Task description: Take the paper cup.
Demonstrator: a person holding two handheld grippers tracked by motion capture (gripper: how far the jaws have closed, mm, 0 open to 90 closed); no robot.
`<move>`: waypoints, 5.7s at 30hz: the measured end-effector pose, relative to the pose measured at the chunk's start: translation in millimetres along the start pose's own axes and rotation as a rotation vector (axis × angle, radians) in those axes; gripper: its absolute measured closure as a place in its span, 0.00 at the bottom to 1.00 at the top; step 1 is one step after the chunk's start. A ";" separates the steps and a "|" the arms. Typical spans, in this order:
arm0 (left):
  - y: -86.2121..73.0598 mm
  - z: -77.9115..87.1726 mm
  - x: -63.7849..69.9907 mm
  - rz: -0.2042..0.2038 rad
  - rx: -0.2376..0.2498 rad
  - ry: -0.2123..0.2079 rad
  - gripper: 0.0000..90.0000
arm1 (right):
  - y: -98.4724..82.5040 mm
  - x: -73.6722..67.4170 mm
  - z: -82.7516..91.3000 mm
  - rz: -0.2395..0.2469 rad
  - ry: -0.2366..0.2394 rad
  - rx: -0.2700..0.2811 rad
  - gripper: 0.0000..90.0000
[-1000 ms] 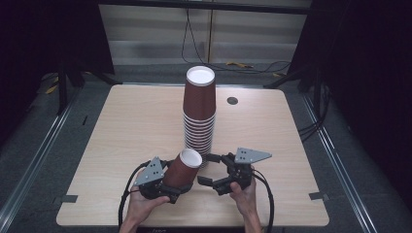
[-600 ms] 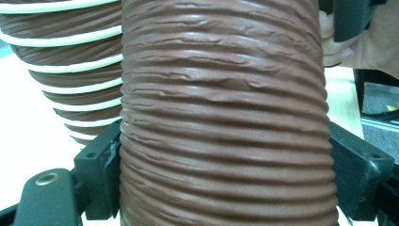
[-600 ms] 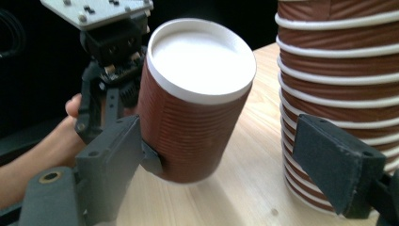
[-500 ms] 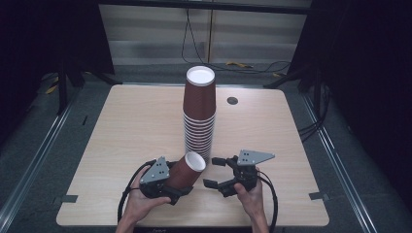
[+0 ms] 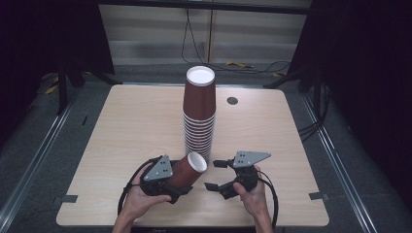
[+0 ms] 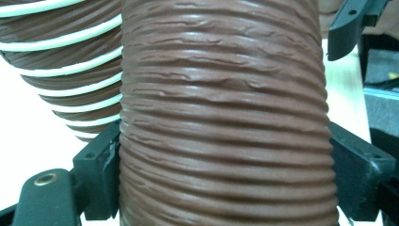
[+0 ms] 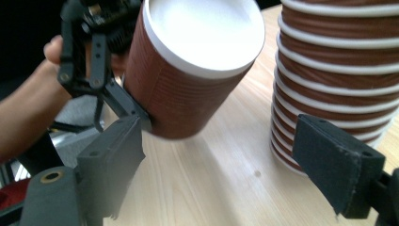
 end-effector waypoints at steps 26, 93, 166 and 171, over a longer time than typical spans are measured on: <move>3.2 -12.6 4.6 -0.104 -0.220 -0.080 0.16 | -5.6 3.0 -6.3 0.063 0.024 -0.216 0.17; -0.4 -36.7 24.5 -0.239 -0.355 -0.153 0.14 | -1.4 -5.2 -40.2 0.139 0.224 -0.423 0.22; 9.3 12.4 3.9 -0.014 0.188 -0.070 0.17 | -11.4 9.3 -14.5 0.059 0.153 -0.178 0.23; 5.9 13.5 3.1 0.007 0.203 -0.061 0.17 | -16.2 12.7 -9.1 0.049 0.139 -0.133 0.23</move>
Point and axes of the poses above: each handheld gripper's, and its own axes: z roughly backward along the jaws, y roughly out of its top, x roughly to its right, the point moved 5 cm from there along -z, roughly forward along the jaws, and after that the axes turned 2 degrees about x, right-handed, at the moved point
